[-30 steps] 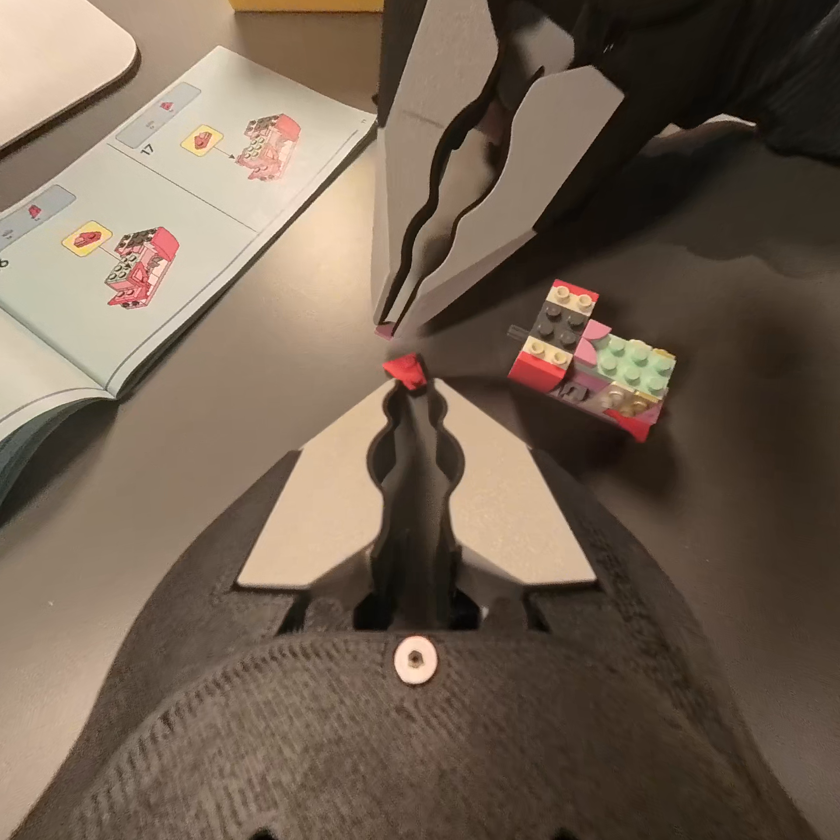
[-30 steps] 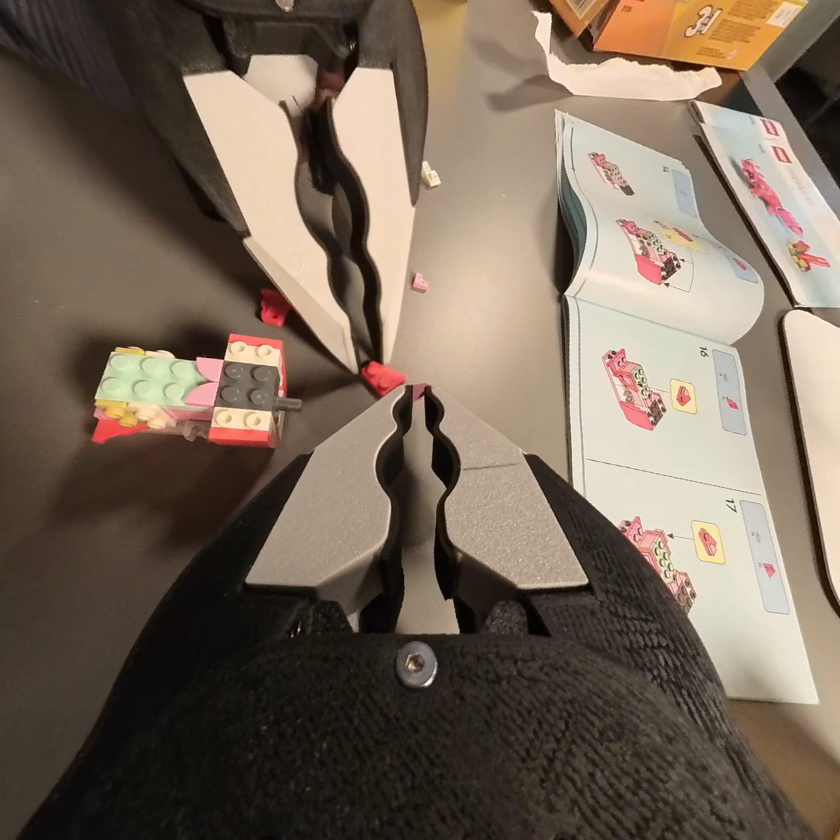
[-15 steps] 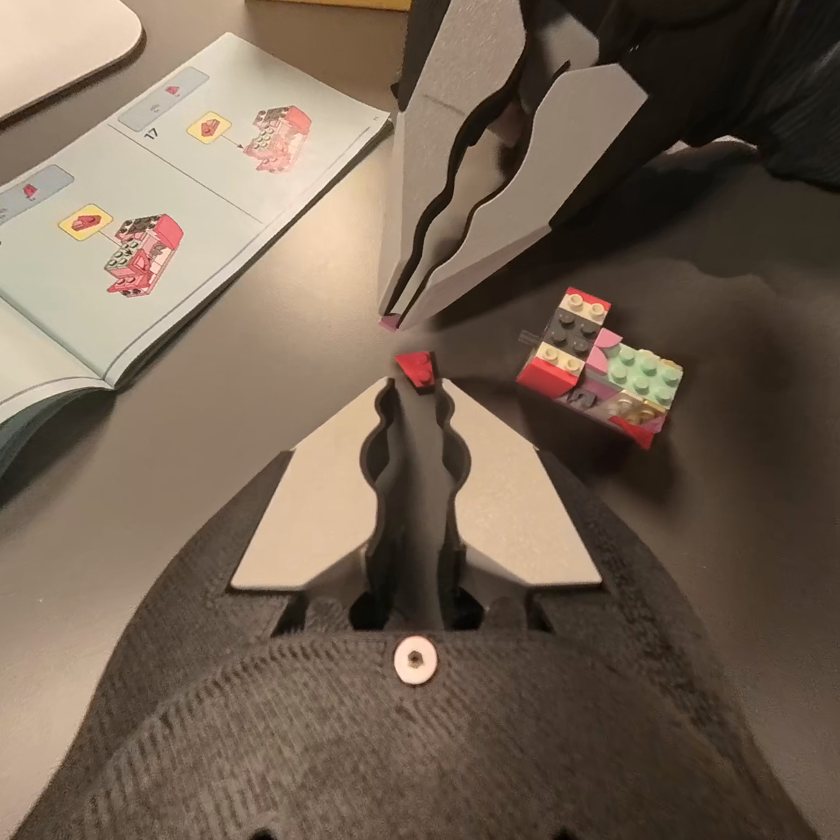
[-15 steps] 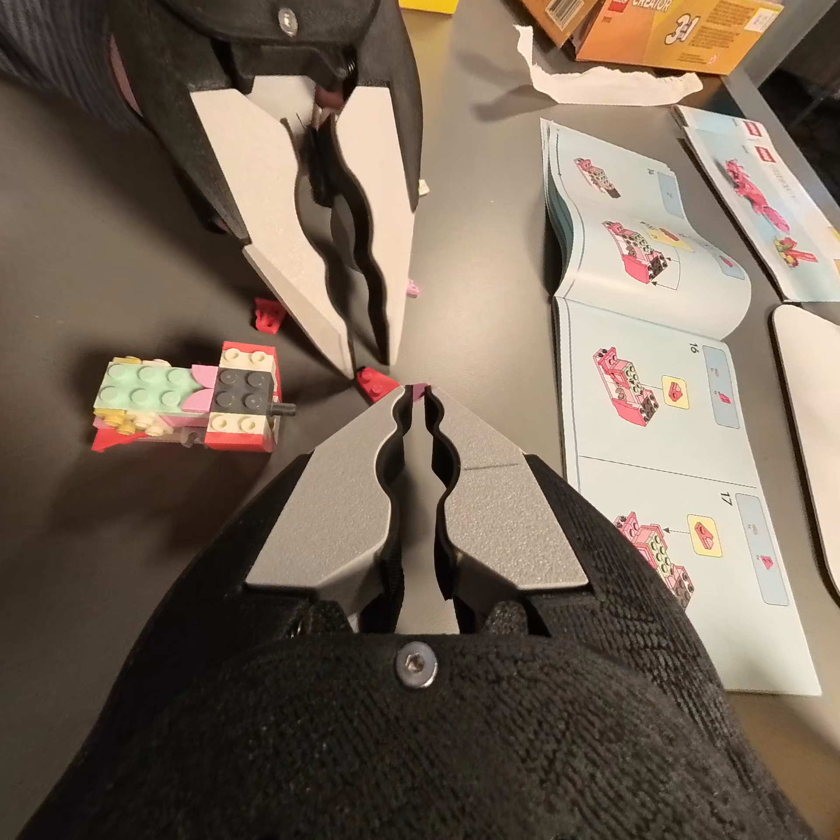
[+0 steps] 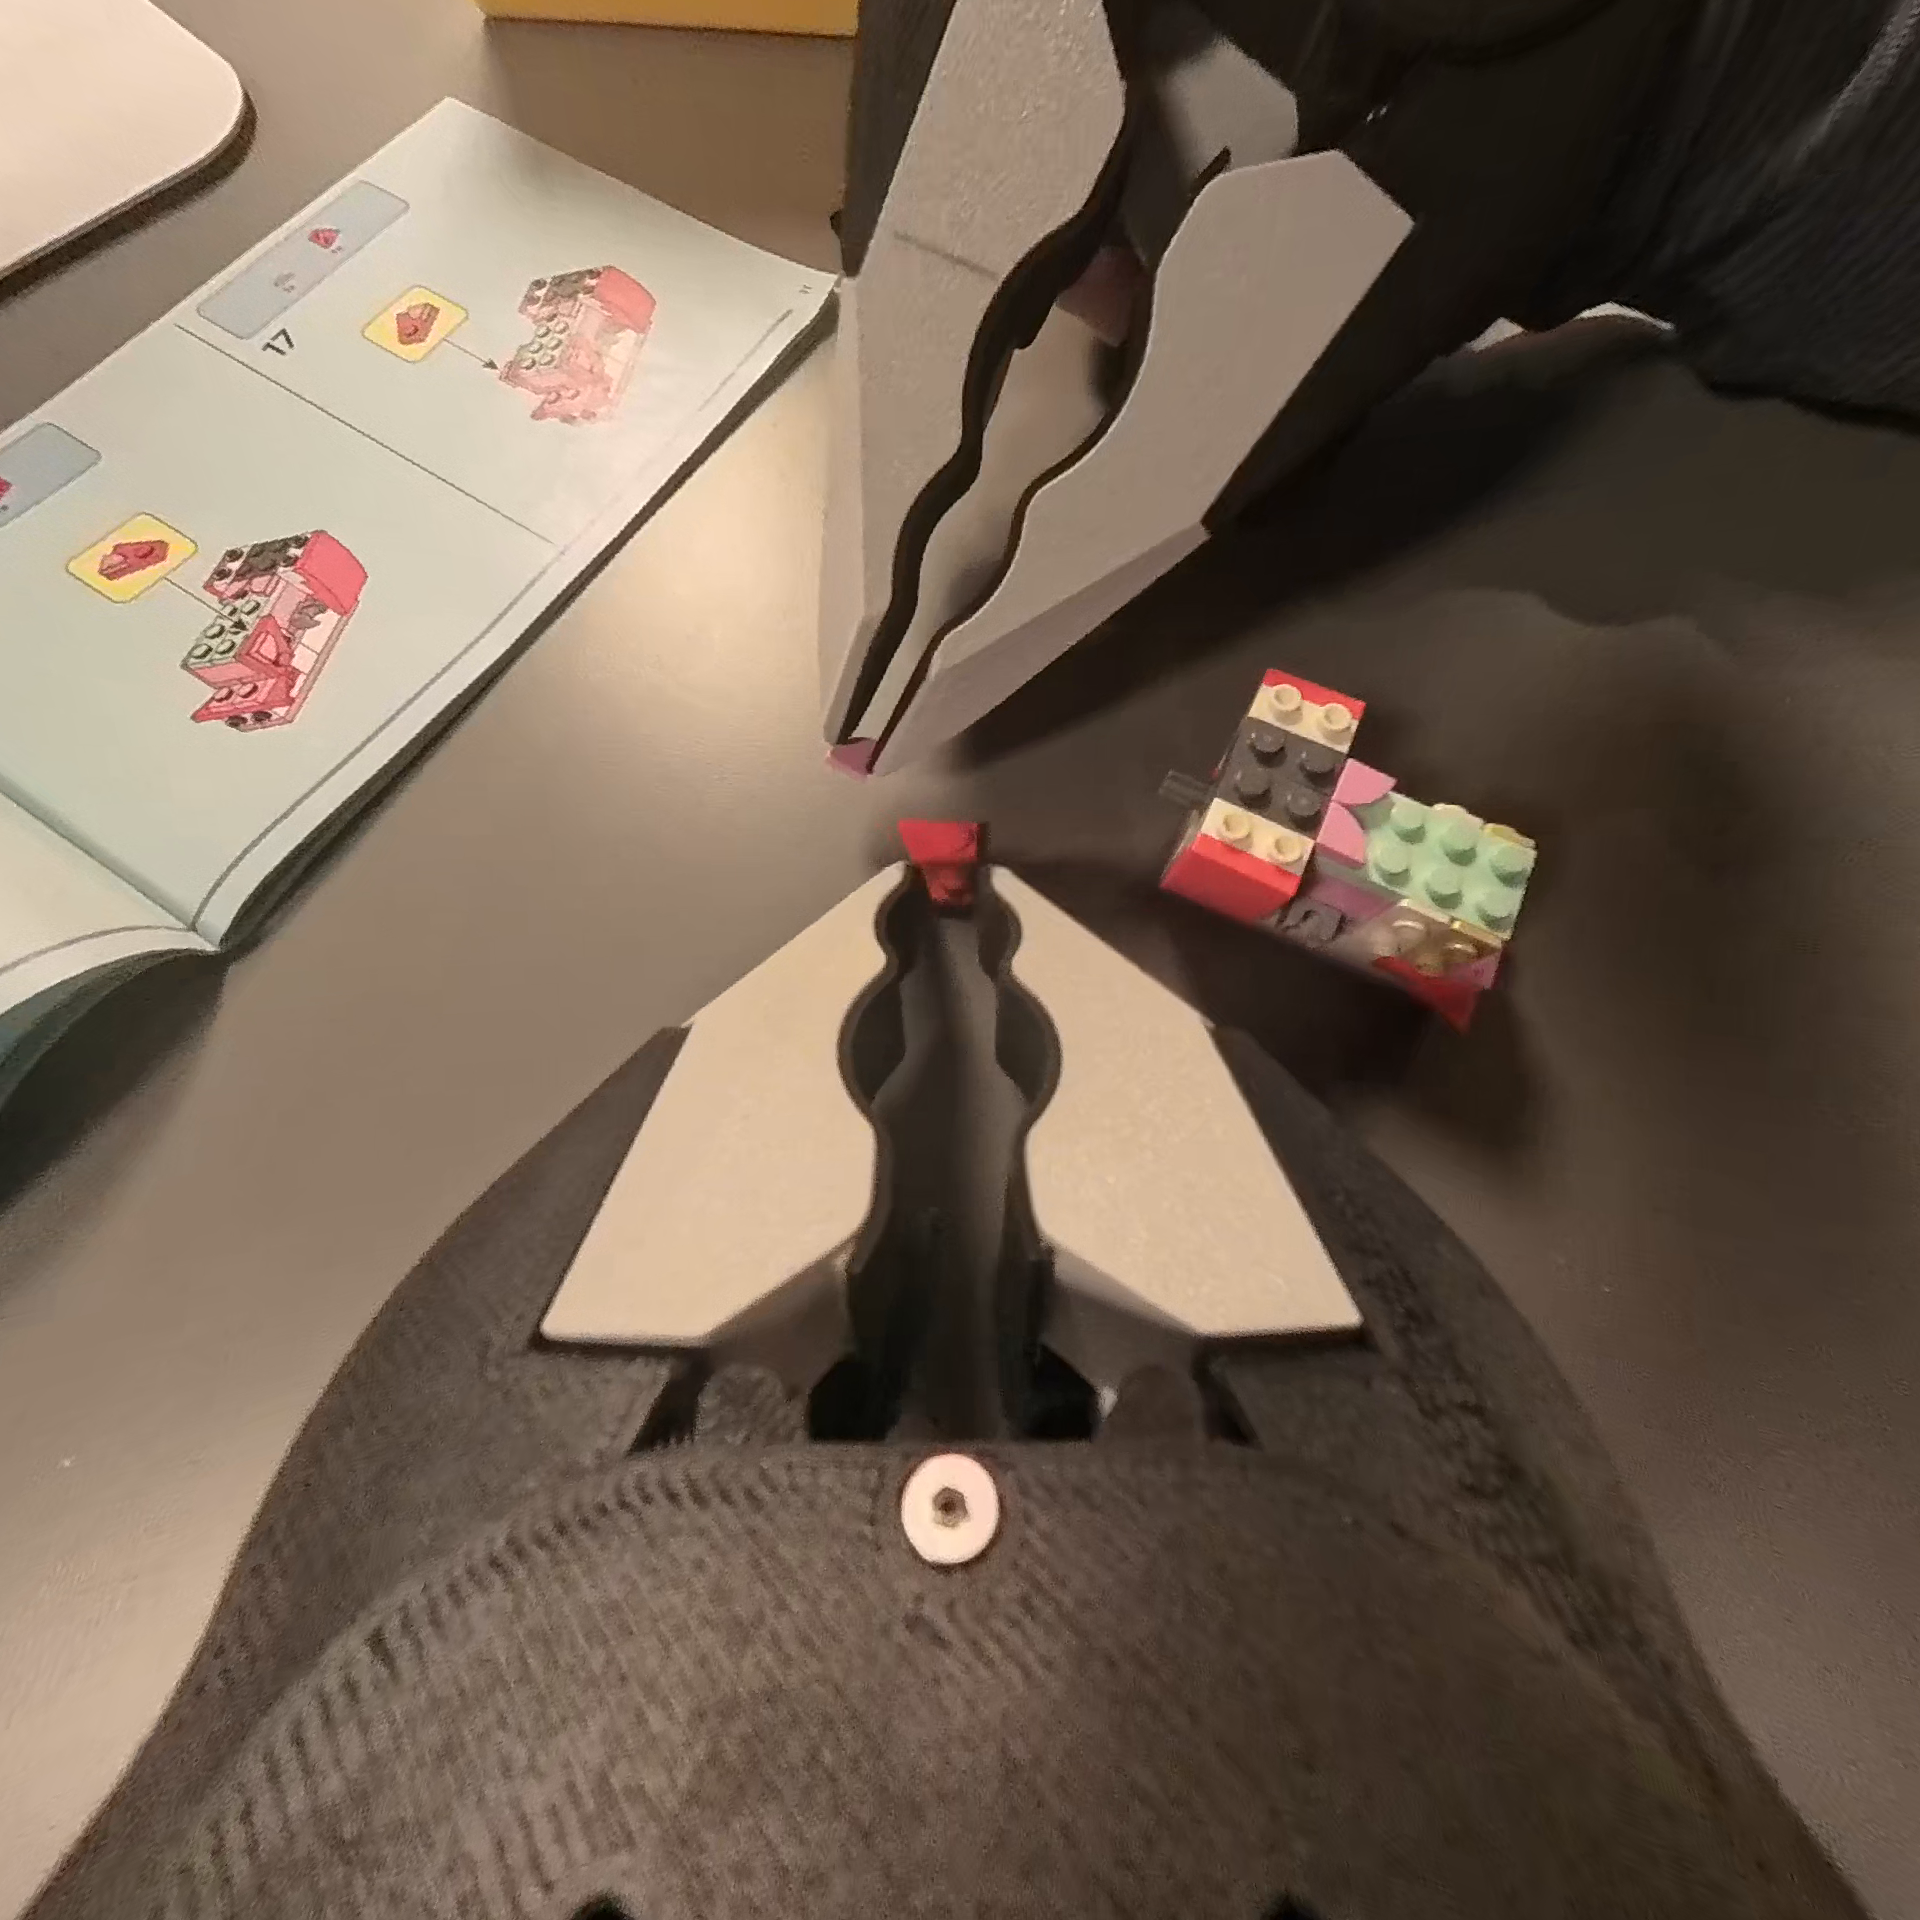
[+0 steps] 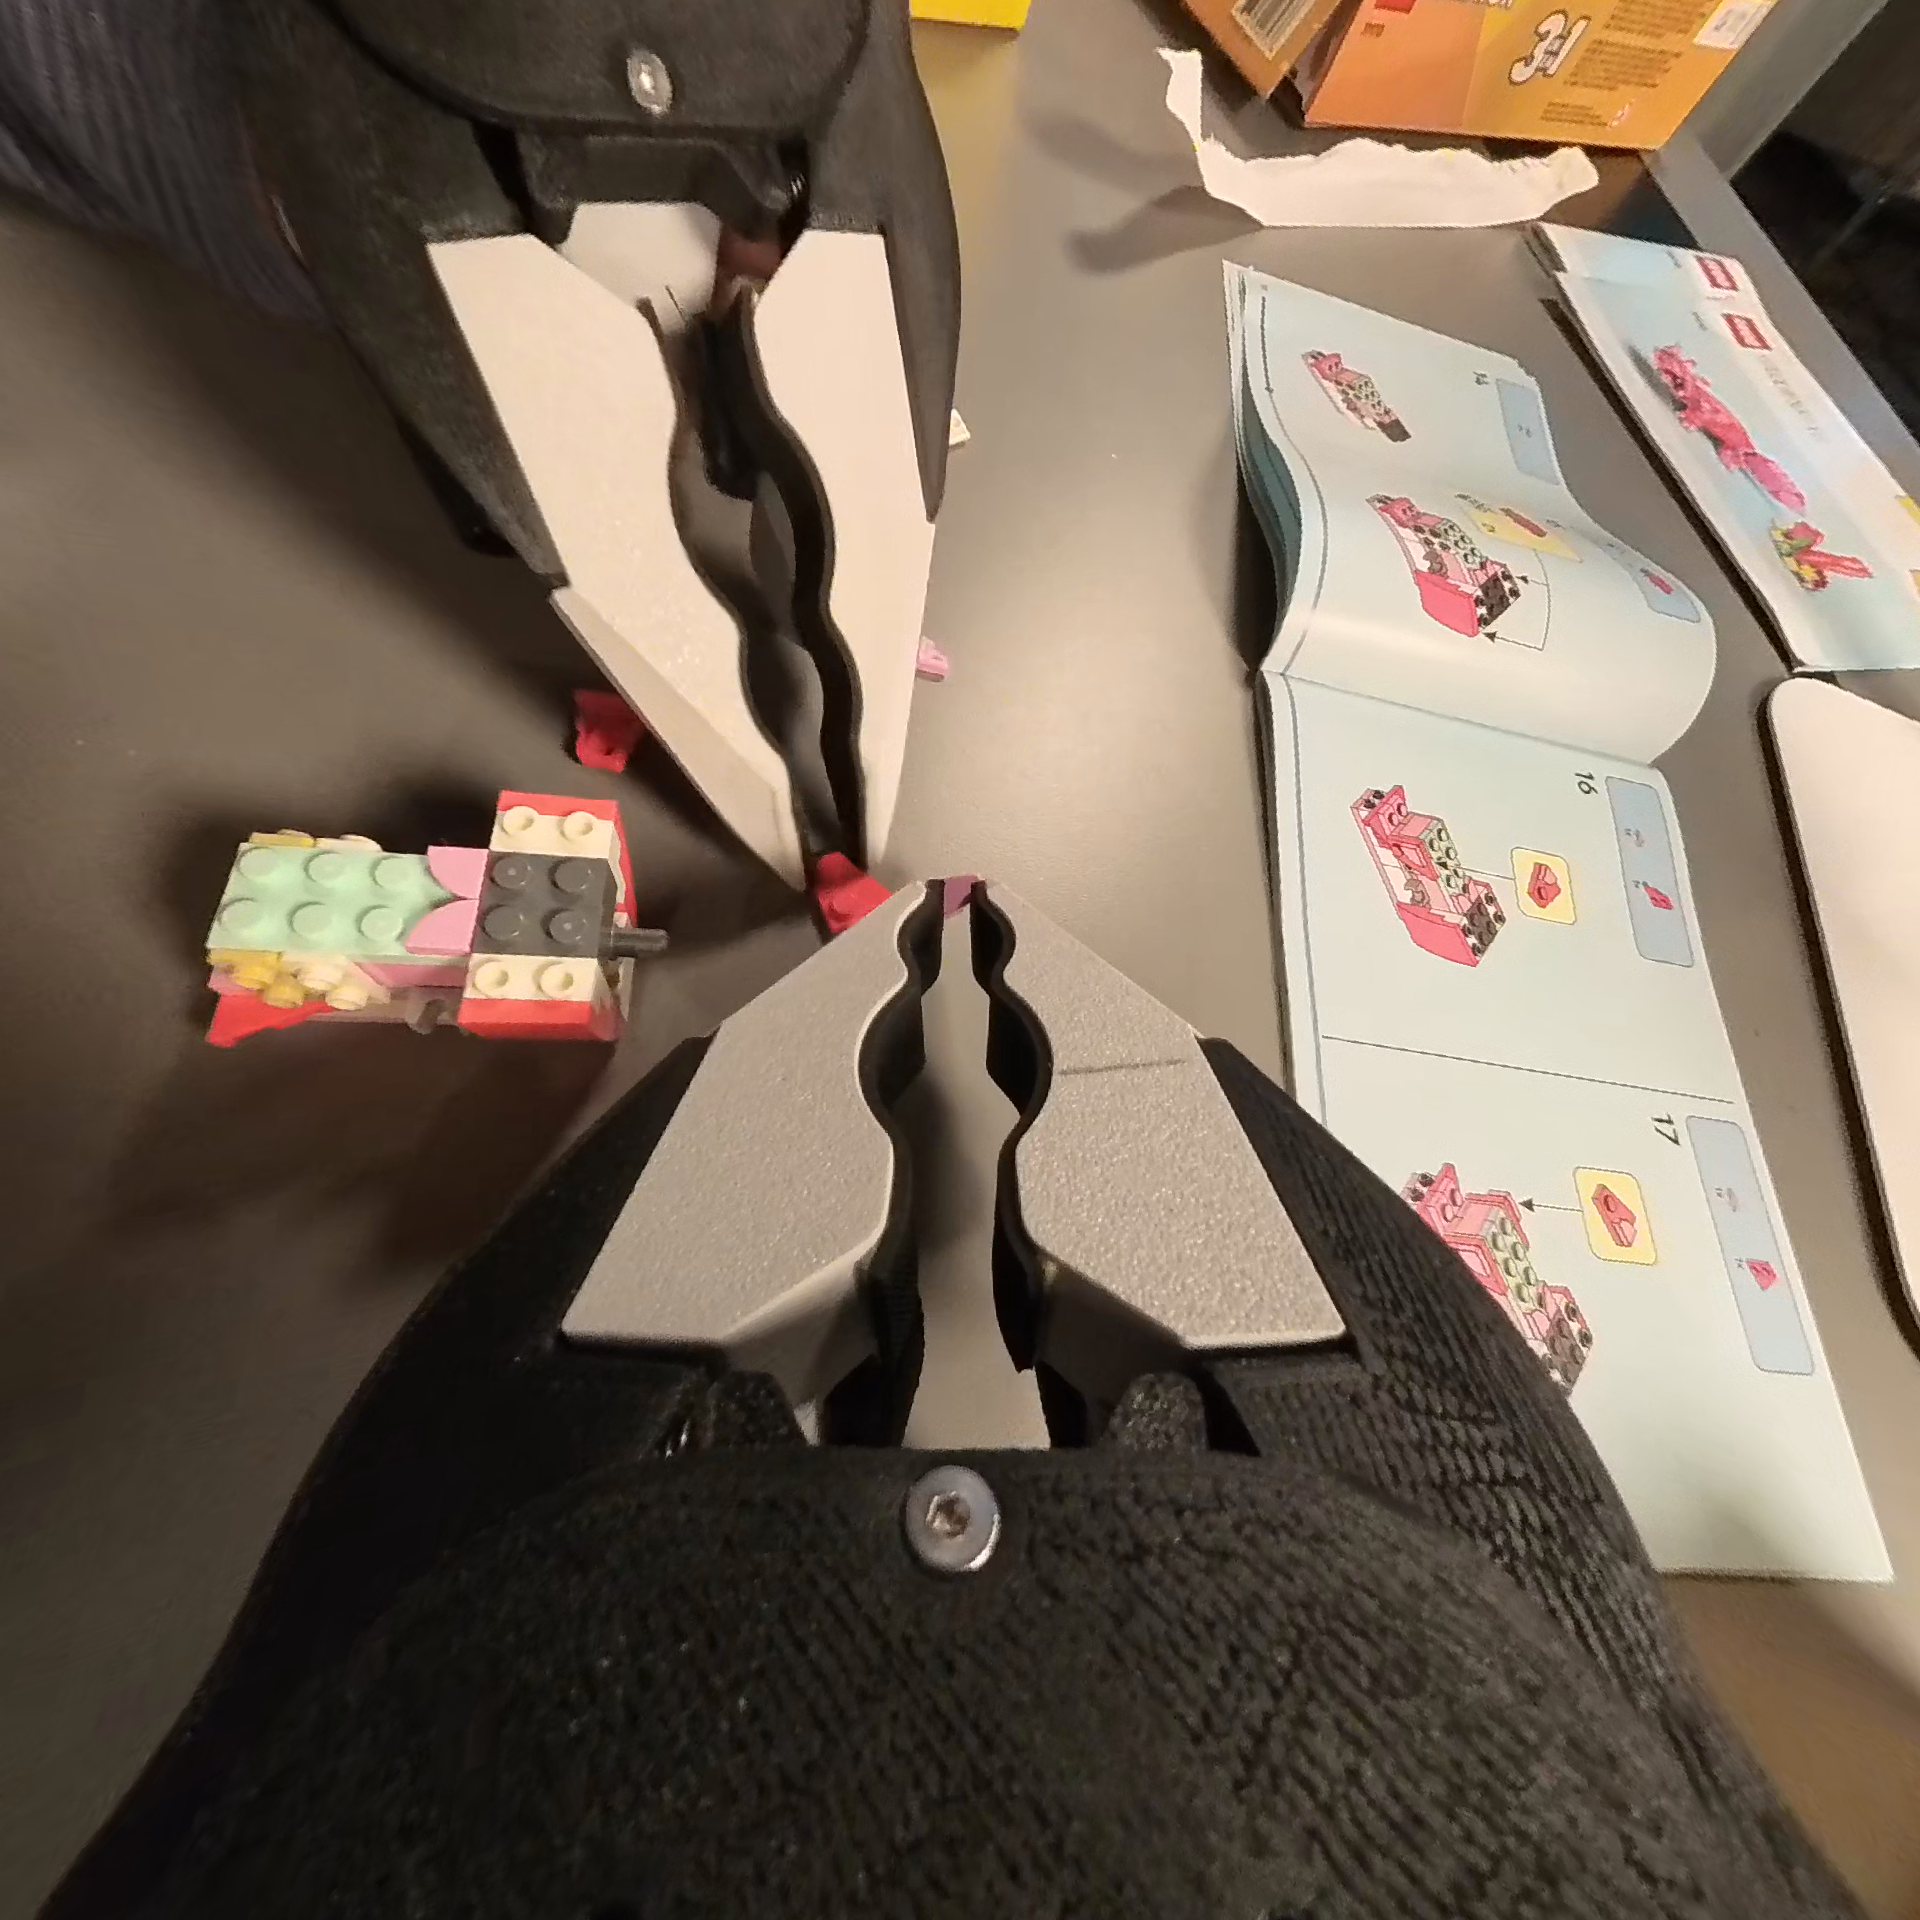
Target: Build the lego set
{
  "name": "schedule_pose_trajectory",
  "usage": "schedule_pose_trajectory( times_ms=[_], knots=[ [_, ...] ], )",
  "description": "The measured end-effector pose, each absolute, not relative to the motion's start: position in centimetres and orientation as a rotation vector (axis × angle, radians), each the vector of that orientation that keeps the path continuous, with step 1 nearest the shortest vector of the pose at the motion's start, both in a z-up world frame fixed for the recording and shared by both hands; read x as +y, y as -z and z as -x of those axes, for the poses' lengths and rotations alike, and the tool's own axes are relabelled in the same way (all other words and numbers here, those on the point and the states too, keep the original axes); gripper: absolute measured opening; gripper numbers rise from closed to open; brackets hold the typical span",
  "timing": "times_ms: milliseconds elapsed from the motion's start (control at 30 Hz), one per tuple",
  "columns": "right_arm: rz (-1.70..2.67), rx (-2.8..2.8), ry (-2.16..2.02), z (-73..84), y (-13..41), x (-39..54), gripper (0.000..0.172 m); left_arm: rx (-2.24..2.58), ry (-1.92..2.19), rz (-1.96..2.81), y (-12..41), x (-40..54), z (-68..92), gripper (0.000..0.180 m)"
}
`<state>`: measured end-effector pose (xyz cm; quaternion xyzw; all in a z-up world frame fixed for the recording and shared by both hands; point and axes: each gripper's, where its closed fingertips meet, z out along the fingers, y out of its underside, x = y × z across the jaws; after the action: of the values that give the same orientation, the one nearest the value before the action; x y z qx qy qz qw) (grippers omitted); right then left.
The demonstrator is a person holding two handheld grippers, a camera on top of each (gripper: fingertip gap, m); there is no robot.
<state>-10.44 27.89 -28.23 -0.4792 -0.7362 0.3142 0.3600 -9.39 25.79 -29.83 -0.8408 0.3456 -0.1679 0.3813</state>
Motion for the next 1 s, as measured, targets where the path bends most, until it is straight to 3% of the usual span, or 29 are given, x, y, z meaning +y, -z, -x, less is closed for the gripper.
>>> schedule_pose_trajectory(
  times_ms=[767, 1000],
  knots=[
    [1.270, -2.066, -0.894, 9.7, 29.0, 25.2, 0.003, 0.939, 0.418, 2.119, 29.8, 25.3, 9.0, 0.009],
    [1.259, -2.060, -0.895, 9.8, 29.0, 25.3, 0.003, 0.986, 0.431, 2.099, 29.8, 24.7, 8.8, 0.021]
  ],
)
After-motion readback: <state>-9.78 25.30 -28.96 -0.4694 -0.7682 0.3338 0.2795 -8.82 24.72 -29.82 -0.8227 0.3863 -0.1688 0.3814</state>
